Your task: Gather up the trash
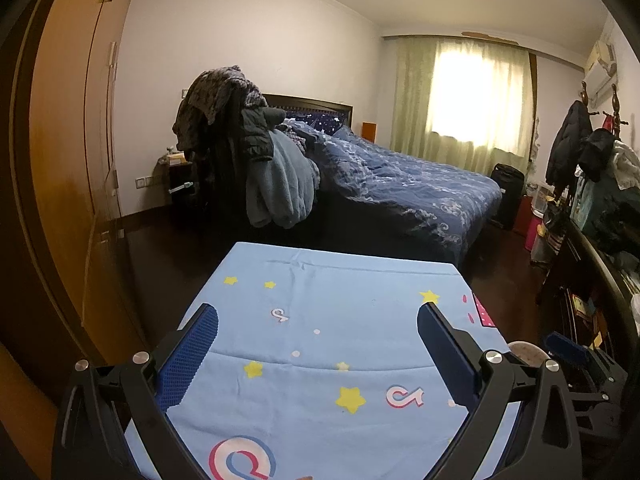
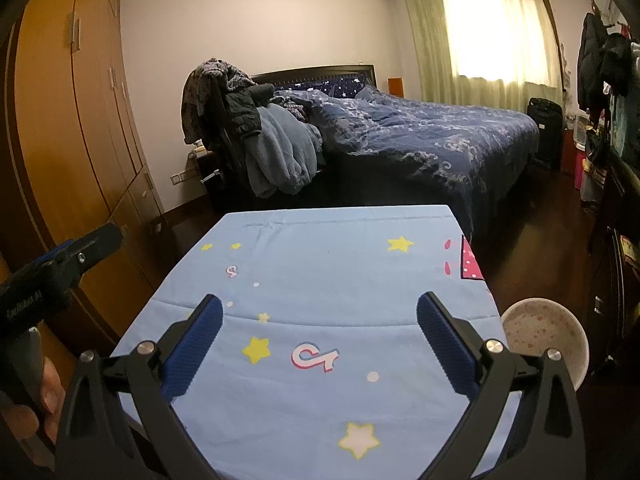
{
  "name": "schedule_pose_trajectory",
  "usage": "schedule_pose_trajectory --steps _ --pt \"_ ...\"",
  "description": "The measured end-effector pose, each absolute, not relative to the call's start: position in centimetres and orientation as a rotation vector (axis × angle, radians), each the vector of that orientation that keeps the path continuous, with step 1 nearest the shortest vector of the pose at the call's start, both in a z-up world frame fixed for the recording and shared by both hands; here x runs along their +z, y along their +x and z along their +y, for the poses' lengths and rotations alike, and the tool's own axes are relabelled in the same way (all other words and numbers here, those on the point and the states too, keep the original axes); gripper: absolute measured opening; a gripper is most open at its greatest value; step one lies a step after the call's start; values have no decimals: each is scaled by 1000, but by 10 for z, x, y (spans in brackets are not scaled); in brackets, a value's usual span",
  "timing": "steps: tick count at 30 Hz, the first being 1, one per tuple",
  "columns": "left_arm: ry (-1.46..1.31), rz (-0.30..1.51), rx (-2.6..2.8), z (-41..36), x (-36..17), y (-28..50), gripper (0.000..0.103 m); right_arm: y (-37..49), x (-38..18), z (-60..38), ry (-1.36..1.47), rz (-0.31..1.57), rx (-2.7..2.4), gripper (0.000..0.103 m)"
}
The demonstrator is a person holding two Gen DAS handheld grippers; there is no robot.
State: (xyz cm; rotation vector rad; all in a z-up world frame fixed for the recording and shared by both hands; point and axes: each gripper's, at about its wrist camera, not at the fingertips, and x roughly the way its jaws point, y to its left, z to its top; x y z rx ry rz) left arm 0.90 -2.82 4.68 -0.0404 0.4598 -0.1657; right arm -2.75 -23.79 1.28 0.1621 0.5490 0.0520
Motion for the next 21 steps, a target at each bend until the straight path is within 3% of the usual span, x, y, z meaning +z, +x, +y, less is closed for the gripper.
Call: schedule_pose_trajectory --steps 21 --pt "-58 466 -163 -23 43 12 99 -27 11 -237 162 558 52 98"
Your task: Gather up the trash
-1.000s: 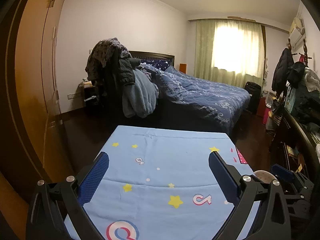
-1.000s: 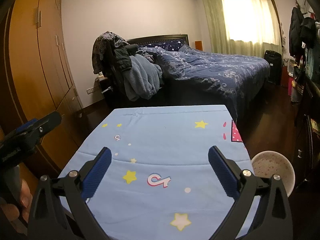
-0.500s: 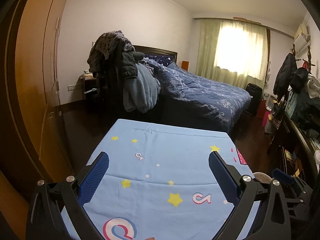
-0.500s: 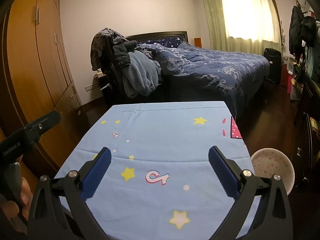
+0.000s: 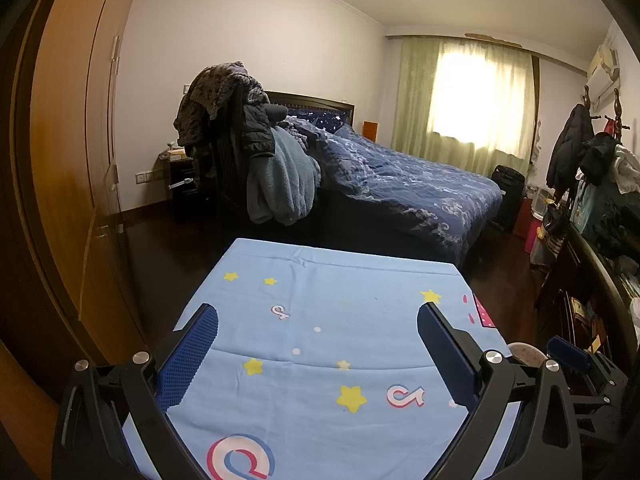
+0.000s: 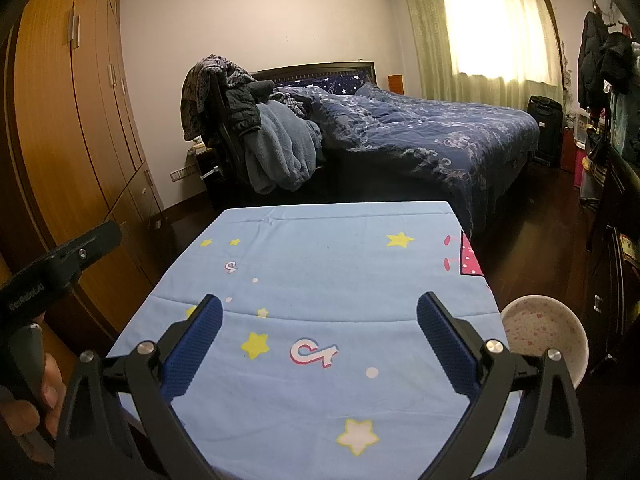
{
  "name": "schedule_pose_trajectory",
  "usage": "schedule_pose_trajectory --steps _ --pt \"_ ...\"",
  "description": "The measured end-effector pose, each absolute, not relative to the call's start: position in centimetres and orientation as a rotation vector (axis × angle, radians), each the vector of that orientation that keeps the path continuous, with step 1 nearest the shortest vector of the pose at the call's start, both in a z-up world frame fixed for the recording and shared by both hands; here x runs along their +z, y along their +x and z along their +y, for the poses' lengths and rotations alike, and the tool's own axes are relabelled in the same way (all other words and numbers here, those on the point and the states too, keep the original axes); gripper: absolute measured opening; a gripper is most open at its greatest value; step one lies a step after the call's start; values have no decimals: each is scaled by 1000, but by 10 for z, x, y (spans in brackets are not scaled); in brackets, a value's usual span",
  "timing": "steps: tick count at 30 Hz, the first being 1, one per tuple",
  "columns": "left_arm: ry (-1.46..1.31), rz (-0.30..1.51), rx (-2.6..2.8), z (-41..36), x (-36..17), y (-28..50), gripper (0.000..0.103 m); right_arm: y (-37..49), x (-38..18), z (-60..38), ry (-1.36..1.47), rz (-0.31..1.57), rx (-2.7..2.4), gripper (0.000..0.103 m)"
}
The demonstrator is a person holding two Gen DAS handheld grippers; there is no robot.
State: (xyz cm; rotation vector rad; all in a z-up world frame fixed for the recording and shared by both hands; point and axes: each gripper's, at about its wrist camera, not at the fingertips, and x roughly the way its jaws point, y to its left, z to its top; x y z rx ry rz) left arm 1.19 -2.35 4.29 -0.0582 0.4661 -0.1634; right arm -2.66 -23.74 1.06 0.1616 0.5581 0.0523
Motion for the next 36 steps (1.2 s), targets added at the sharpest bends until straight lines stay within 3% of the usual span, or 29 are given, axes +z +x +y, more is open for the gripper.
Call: schedule_pose_trajectory --steps 36 --pt "-53 467 -191 -26 39 14 99 -28 1 -238 165 568 52 98"
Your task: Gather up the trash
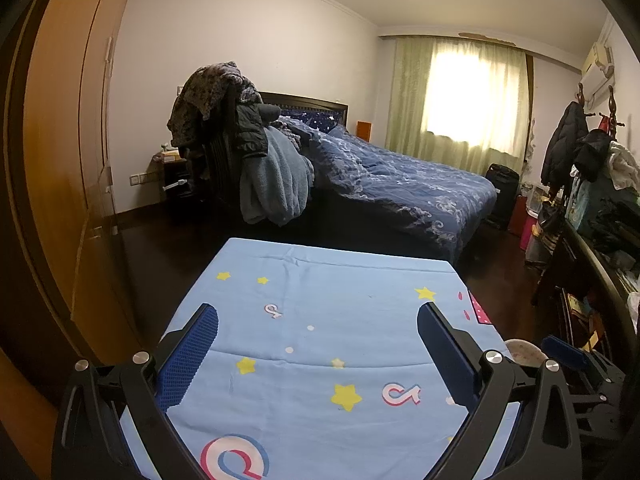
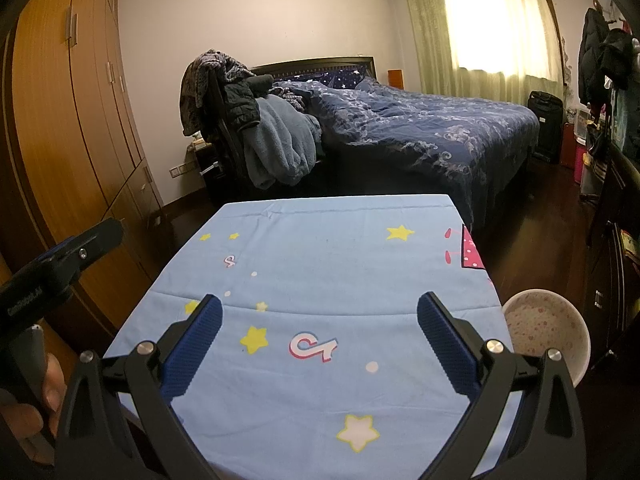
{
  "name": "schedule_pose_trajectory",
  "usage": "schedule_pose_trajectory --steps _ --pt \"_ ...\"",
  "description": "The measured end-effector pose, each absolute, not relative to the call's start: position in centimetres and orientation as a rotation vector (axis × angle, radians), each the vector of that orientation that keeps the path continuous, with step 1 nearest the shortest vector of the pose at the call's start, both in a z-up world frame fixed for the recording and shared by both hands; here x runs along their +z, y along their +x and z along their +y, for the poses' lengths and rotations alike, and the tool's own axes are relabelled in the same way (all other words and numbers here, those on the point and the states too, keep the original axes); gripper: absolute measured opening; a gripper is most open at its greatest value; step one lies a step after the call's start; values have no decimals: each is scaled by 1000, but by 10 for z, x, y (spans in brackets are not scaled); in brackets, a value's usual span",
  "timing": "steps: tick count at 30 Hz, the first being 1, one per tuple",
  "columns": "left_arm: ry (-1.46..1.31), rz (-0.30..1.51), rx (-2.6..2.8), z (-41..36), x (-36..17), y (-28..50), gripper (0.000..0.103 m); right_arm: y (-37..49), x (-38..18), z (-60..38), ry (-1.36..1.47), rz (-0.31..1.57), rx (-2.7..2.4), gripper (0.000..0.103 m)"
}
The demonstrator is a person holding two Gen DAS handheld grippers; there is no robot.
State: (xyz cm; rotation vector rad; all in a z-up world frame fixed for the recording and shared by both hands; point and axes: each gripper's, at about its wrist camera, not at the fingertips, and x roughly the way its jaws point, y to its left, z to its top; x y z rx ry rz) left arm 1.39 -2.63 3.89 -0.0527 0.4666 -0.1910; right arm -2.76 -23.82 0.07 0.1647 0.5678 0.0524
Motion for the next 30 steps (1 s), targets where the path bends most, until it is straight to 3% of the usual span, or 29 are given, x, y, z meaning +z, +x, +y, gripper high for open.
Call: schedule_pose_trajectory --steps 30 --pt "-22 477 -216 -31 32 22 99 -29 -7 -234 157 585 54 98"
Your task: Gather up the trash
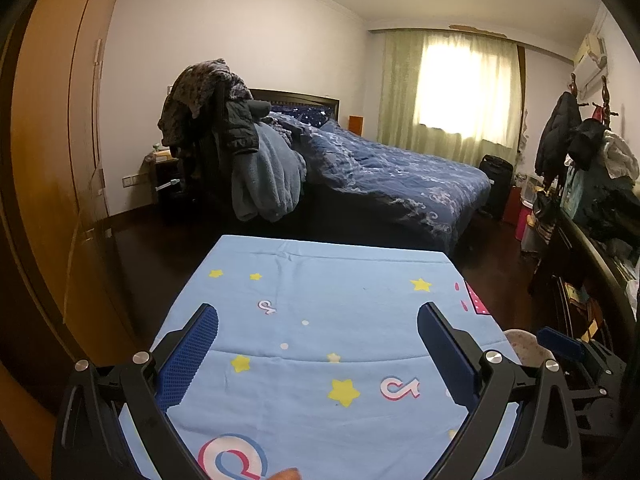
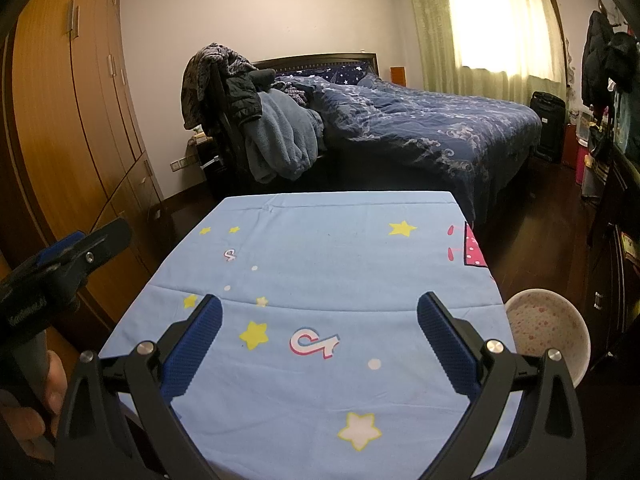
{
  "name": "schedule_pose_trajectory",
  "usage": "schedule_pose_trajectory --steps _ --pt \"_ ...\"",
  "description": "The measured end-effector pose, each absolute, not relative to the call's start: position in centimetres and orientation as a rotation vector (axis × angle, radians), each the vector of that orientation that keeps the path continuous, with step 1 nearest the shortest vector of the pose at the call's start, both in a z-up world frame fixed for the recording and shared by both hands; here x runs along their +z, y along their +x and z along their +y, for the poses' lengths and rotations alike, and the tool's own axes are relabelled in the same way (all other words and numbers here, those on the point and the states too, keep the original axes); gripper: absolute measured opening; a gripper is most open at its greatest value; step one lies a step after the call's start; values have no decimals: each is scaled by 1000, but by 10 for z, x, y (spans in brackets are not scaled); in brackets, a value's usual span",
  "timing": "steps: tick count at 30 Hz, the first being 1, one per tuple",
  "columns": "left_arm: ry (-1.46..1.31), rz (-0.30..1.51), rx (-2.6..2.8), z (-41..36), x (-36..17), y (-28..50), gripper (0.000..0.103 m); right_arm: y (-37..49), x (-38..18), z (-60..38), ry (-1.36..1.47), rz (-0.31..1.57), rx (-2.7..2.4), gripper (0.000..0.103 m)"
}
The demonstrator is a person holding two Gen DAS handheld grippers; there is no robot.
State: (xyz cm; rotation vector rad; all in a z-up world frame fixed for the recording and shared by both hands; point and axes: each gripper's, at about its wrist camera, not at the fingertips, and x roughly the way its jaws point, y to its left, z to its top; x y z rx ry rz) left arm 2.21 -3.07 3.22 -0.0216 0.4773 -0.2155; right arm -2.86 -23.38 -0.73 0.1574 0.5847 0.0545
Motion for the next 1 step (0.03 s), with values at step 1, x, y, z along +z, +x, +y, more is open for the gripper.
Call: schedule_pose_trajectory --steps 1 --pt "-18 478 -208 -31 32 23 99 -28 -7 -234 158 584 55 98"
